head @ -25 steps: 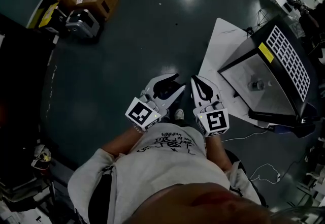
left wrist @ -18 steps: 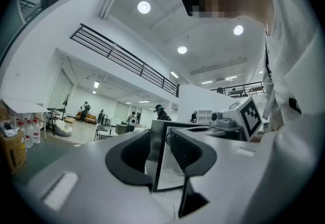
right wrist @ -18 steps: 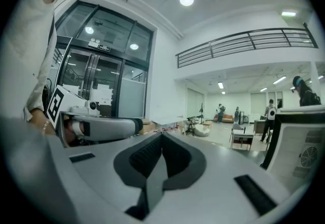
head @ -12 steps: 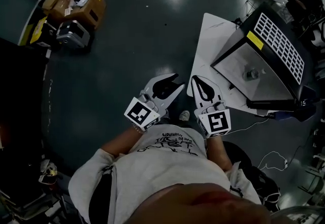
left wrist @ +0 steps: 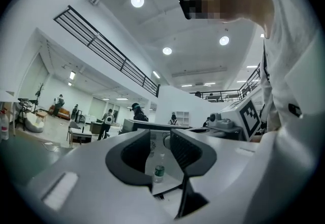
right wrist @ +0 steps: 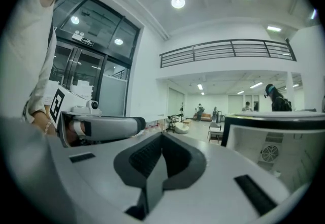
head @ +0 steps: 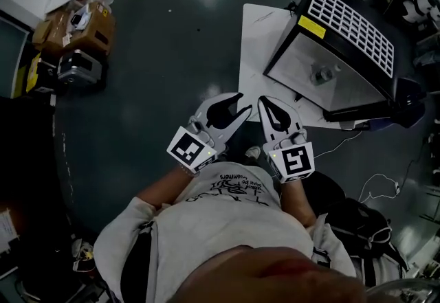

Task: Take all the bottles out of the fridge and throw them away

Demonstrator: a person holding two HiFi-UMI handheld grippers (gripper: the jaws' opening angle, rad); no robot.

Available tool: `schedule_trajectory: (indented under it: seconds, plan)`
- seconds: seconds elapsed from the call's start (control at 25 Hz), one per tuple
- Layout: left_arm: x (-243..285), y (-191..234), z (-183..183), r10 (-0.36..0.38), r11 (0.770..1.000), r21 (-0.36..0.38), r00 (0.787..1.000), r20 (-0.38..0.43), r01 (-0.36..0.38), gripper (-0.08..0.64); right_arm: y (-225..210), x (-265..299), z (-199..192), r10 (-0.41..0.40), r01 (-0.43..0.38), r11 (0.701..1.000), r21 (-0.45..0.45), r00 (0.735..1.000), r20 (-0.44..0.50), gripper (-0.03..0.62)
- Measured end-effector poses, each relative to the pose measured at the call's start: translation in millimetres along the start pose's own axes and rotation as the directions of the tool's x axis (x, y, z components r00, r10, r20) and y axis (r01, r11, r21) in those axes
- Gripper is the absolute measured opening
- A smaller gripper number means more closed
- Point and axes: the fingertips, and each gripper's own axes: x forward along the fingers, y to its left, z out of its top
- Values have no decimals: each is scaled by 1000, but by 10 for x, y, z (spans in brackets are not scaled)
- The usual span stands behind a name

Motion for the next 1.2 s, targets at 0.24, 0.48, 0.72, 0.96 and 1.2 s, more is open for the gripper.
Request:
schedule_trajectory:
  seconds: [0.24,0.48,0.72,0.96,1.2]
  plan:
    - [420,-241,-99,-73,997,-28,997,-15,72,127,-383,-290,-111,-56,56,998,8,998,0,9]
    - [835,-445,-268,-136,988,-74,990,-34,133,127,-771,-584,-182,-129,129,992,9,992,-15,9]
    - [1238,-742,-294,-200,979,-46,979,-38,198,129,-1130,-892,-266,-189,189,982,26,982,-25,9]
    - [1597,-1009,-371,-249,968,-45,967,-48,247,127,-1469,-1188,-356,-241,242,970,36,970,-30,9]
    - [1883,-1292,-476,-293,956,-46,954,-56,291,129,-1730,-1489,-443,-286,288,957,42,957,-41,9]
